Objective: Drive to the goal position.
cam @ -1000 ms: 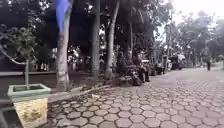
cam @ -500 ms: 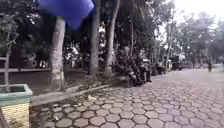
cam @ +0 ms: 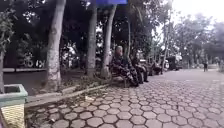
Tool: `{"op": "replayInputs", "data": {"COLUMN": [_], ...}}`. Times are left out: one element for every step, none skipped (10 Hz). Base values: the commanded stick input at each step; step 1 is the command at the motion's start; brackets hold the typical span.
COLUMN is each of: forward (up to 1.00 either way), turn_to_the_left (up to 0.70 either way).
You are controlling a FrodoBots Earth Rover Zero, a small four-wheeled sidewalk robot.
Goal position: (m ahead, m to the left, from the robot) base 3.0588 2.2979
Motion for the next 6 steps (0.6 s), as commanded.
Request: {"op": "replayInputs", "data": {"forward": [0.0,0.0,0.0,0.01,0.16,0.45], "turn_to_the_left": [-0.45,-0.45,-0.45,-0.43,-0.24,-0.27]}}
